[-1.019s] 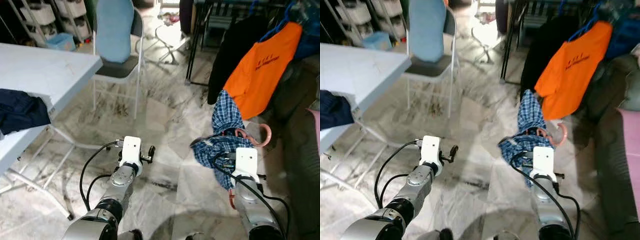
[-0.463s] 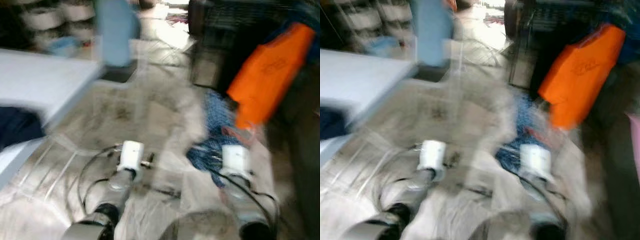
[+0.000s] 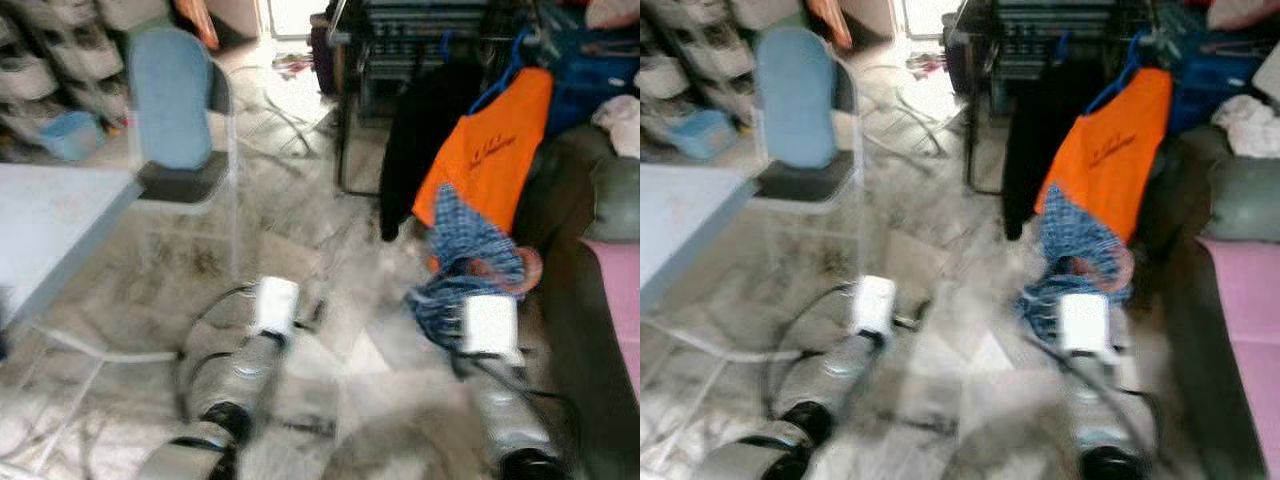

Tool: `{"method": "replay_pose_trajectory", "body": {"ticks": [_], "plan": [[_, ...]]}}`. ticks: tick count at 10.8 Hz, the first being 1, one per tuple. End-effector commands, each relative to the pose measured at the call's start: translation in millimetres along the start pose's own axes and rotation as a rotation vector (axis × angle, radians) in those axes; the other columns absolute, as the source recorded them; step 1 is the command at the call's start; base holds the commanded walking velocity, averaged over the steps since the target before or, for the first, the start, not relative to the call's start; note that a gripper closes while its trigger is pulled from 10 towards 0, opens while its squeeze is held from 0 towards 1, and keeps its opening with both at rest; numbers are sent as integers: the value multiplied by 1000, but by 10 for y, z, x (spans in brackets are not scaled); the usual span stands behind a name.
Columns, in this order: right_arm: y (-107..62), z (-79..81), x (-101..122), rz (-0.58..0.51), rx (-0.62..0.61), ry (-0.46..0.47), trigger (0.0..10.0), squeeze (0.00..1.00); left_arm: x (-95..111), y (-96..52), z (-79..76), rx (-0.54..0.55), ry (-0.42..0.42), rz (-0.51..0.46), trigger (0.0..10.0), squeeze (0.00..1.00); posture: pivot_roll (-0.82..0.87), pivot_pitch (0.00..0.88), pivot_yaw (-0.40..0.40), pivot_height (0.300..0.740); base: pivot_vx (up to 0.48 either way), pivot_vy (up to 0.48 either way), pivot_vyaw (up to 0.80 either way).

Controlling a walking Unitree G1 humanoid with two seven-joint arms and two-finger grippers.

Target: Hang hanger

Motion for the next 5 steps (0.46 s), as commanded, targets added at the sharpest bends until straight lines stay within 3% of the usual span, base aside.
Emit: {"method": "replay_pose_trajectory", "body": {"ticks": [1,3,5], "plan": [[8,-62,12,-17,-12,-1,10000,0,38,15,72,46,6,-2,10000,0,-222,88,68,740,345,0,0],[4,-42,7,-24,17,-36,10000,0,7,-15,245,129,-3,14,10000,0,-218,87,63,740,274,0,0],[-21,51,-34,-13,71,-50,10000,0,-101,-90,430,249,47,51,10000,0,-205,88,47,740,0,0,0]]}}
Point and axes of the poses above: a point about 5 cm out from each wrist's last joint towards the gripper, its own y axis pointing out of the wrist towards the gripper, its own x axis along the axis of the wrist's last joint, z = x × y, the point moved 3 cm from there along y, pointing out of the wrist towards the gripper, and after that the axes turned 7 degrees about -y, right-handed, at the moved point
